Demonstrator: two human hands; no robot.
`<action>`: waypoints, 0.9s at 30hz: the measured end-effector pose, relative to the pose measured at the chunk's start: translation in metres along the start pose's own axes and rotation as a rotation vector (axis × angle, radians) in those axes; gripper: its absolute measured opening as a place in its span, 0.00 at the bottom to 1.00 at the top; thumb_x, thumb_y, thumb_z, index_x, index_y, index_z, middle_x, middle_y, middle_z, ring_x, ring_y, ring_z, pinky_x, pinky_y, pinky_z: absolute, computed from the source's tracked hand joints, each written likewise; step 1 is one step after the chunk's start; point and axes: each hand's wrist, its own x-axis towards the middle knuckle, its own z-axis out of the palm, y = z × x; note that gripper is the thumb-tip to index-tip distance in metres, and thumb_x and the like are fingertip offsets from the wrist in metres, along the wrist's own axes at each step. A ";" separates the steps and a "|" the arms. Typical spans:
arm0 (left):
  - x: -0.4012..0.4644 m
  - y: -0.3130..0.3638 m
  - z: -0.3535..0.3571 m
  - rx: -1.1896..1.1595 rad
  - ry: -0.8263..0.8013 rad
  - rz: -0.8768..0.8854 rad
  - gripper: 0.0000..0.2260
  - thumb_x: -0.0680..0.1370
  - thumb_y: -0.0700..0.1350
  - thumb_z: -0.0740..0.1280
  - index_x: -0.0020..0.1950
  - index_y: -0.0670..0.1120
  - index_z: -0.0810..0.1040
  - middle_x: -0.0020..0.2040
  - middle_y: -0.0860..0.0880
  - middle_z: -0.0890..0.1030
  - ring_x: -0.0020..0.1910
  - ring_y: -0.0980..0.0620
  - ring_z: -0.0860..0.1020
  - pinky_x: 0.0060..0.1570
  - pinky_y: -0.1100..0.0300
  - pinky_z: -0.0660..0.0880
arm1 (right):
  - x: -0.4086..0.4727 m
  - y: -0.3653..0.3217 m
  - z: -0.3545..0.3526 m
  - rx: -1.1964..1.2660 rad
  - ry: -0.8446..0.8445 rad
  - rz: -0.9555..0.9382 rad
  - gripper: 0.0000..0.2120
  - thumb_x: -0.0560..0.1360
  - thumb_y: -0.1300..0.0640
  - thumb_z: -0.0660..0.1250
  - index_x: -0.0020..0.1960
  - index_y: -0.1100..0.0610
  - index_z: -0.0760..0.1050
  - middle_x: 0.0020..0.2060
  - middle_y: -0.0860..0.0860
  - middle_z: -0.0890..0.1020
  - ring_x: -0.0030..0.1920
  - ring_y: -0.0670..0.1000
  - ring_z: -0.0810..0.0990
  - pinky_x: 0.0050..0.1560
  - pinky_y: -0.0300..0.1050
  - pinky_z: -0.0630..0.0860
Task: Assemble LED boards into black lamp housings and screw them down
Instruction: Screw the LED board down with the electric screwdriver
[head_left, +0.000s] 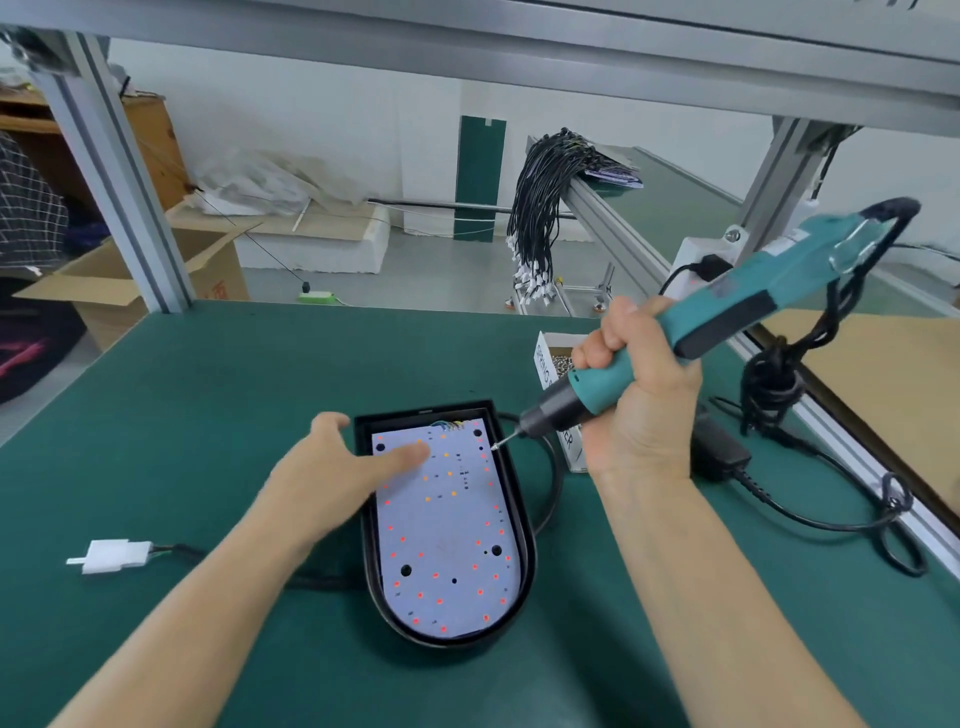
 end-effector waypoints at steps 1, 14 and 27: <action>0.002 0.001 0.004 0.012 0.001 -0.003 0.41 0.64 0.64 0.76 0.70 0.48 0.64 0.59 0.49 0.76 0.58 0.47 0.75 0.56 0.51 0.73 | 0.001 0.003 0.000 -0.022 -0.006 0.002 0.16 0.70 0.67 0.65 0.31 0.52 0.64 0.26 0.47 0.67 0.24 0.46 0.67 0.29 0.38 0.68; 0.013 0.006 0.018 -0.382 -0.145 0.069 0.11 0.65 0.35 0.77 0.41 0.48 0.83 0.37 0.53 0.85 0.32 0.57 0.83 0.28 0.69 0.74 | 0.018 0.027 -0.007 -0.150 -0.004 0.016 0.15 0.71 0.67 0.67 0.33 0.53 0.66 0.27 0.48 0.69 0.25 0.48 0.68 0.29 0.39 0.69; 0.015 0.004 0.018 -0.368 -0.142 0.086 0.11 0.65 0.37 0.78 0.42 0.48 0.82 0.37 0.53 0.85 0.33 0.56 0.83 0.35 0.63 0.76 | 0.020 0.041 -0.013 -0.190 -0.040 0.045 0.14 0.70 0.68 0.67 0.34 0.54 0.66 0.26 0.46 0.71 0.23 0.47 0.68 0.29 0.39 0.69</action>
